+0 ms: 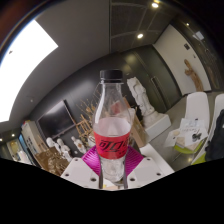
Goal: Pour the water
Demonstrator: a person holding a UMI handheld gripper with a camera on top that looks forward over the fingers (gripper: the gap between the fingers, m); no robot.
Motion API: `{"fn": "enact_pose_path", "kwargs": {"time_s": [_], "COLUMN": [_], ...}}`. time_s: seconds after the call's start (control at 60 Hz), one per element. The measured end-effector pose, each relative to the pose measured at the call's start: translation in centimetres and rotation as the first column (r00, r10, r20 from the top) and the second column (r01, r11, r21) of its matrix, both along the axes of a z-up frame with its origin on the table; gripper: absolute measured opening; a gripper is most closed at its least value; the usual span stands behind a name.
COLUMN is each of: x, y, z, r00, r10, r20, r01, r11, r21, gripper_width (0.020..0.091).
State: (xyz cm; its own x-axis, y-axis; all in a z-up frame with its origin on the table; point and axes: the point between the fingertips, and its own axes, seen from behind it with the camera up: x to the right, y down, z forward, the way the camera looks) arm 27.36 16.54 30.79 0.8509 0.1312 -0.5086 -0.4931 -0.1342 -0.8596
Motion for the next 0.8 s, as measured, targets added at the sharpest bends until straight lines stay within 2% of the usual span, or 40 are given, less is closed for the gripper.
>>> {"fn": "enact_pose_path", "kwargs": {"time_s": [0.133,0.283,0.567,0.667,0.8], "x": [6.2,9.8,11.7,11.4,11.3], "y": [-0.1,0.1,0.1,-0.1,0.0], "z": [-5.2,-13.0,-22.8,-24.7,-24.4], "r00": [0.956,0.876,0.862,0.871,0.87], "r10": [-0.08,-0.072,-0.027,-0.024,-0.048], "r20": [0.282,0.477,0.506,0.491,0.491], "r01": [0.097,0.151,0.178,0.181,0.191], "r11": [0.994,0.98,0.951,0.944,0.951], "r21": [-0.046,-0.129,-0.253,-0.275,-0.244], "gripper_width": [0.0267,0.0266,0.0266,0.0272,0.0282]}}
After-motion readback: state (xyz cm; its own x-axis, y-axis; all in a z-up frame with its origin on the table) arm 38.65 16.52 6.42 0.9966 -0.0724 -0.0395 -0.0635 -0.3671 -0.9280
